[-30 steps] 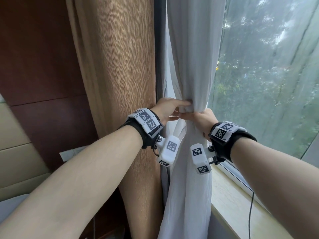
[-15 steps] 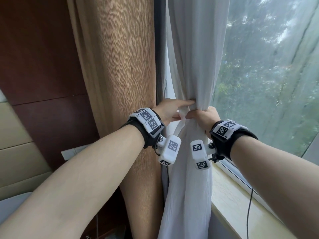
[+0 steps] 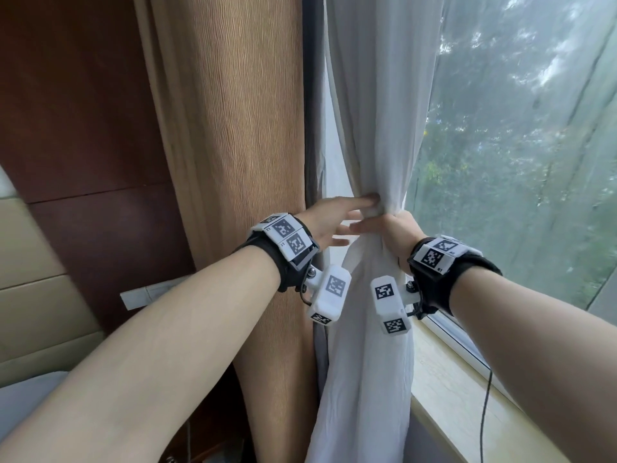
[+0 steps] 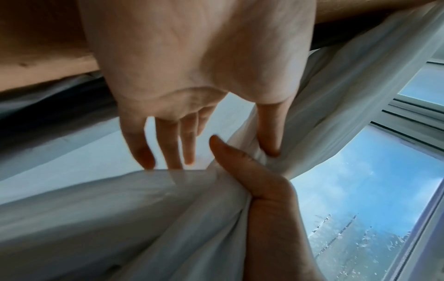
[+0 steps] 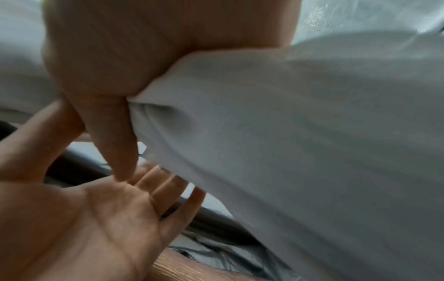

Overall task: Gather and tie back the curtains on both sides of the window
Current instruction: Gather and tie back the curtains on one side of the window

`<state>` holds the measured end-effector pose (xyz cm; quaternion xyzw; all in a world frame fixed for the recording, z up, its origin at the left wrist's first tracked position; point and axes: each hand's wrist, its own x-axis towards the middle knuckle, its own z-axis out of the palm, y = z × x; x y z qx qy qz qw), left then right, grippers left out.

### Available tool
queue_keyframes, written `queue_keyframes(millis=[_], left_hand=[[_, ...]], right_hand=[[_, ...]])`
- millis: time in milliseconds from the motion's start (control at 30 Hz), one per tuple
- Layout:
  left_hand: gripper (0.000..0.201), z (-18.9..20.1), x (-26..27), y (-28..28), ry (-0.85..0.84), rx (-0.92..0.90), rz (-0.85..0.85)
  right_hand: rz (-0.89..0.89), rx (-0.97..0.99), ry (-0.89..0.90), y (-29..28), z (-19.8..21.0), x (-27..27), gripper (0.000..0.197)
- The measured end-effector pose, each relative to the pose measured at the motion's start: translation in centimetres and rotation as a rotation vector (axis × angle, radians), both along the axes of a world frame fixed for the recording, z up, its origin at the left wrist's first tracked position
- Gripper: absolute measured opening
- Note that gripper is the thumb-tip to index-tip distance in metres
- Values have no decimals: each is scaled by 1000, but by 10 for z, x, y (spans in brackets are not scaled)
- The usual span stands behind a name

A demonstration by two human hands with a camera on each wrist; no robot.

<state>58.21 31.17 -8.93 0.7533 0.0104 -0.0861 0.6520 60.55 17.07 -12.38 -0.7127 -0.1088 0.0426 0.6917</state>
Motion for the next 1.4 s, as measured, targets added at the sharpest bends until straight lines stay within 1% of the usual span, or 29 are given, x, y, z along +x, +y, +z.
queue_keyframes(millis=[33,133,200,300,333,400,433,500,533,567,600,633,667,700,733,767,800,867,900,967,1033,1067,1200,1267,1300,1367,1400], left_hand=[[32,-1,1,0,-21,-11,0],[16,1,2,1,-86,32,28],[14,4,1,0,-96,75,54],[14,9,1,-3,-134,156,165],[14,10,0,-3,-153,178,201],[16,13,0,-1,-200,217,251],[18,14,-2,0,-227,227,265],[21,13,-1,3,-241,223,263],[22,12,-2,3,-231,217,260],[21,12,-2,3,-211,208,255],[27,11,-2,3,-177,191,249],[45,10,-2,4,-138,168,236],[75,9,-2,5,-90,140,216],[98,8,-3,6,-42,106,181],[103,8,-5,7,-23,74,128],[95,7,-7,7,-33,43,76],[79,7,-8,7,-51,4,33],[47,7,-9,5,-103,-36,22],[39,6,-8,4,-128,-41,33],[33,7,-7,4,-167,-4,63],[23,8,-8,4,-196,44,96],[22,9,-9,4,-204,56,119],[30,12,-11,-2,-260,118,220],[40,13,-10,-3,-230,136,236],[56,13,-10,-3,-191,132,222],[100,11,-12,-2,-99,116,164],[115,10,-14,-3,-78,92,122]], right_hand=[[2,5,5,0,-1,1,18],[-96,4,21,-2,-3,8,39],[-114,10,33,-1,-2,12,42],[-112,-3,46,3,-2,10,44],[-121,-11,46,4,-3,11,41],[-131,-21,42,4,-3,12,28],[-126,-25,45,3,-3,11,26],[-105,-41,44,1,-2,11,30],[-90,-44,34,1,-3,10,29],[-74,-42,24,1,-3,9,23],[-59,-35,19,2,-4,8,17],[-42,-25,21,2,-4,8,17],[-27,-16,34,3,-4,6,21],[-8,-14,43,4,-4,5,27],[11,-20,44,4,-3,4,32],[26,-31,38,4,-2,3,35],[35,-39,29,3,-2,3,33],[11,-33,15,2,-1,3,25],[-14,-21,10,1,-2,3,24],[-55,-7,12,-1,-2,5,28],[-69,9,9,-3,-2,6,27],[-73,19,7,-4,-3,6,27],[-73,39,7,-5,0,2,20],[-76,16,13,-6,1,2,18],[-74,13,16,-7,0,2,18],[-50,7,22,-7,0,2,15],[-34,2,23,-7,-2,2,13]])
